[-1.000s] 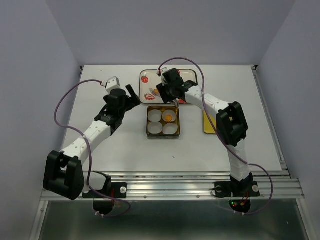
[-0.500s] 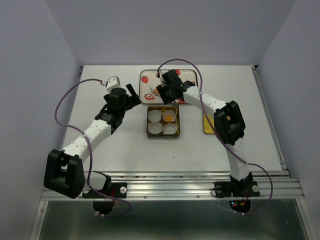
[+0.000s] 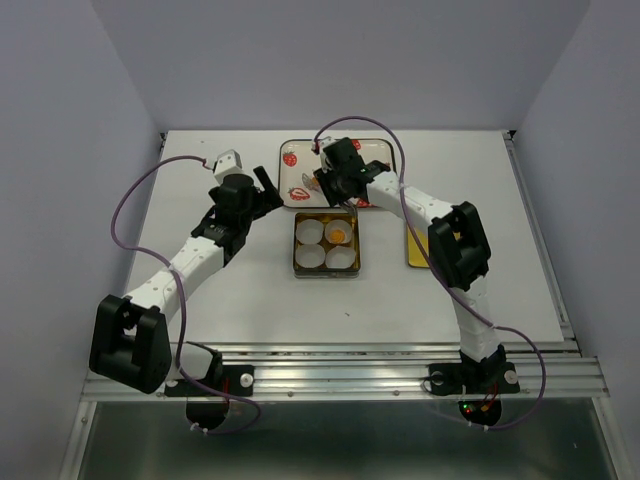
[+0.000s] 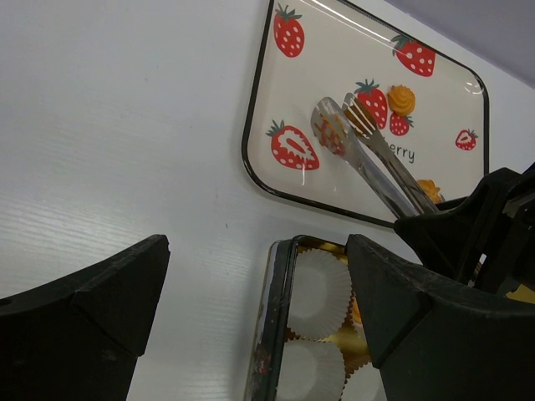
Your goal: Pack the cookies
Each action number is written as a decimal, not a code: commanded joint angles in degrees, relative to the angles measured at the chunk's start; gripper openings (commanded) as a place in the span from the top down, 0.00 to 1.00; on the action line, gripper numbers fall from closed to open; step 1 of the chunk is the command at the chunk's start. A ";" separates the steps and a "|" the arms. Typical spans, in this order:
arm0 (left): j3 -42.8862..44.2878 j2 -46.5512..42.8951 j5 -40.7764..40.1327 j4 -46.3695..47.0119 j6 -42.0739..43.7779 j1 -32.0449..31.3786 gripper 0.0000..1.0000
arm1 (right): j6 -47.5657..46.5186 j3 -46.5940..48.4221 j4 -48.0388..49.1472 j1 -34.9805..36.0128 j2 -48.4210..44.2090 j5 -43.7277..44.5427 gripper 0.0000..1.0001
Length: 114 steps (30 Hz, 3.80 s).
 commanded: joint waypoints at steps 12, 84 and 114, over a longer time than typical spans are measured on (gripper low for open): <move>2.65 -1.04 0.70 2.04 0.20 0.16 0.01 | 0.77 0.39 4.40 -0.37 -7.89 0.77 0.59; -2.71 -5.61 7.65 4.85 -2.09 -1.25 0.01 | 6.22 -44.35 -10.80 11.14 -51.58 -2.57 0.59; -2.71 -4.73 7.30 4.85 -1.73 -1.33 0.01 | 7.10 -44.62 -9.39 11.14 -49.21 -1.78 0.56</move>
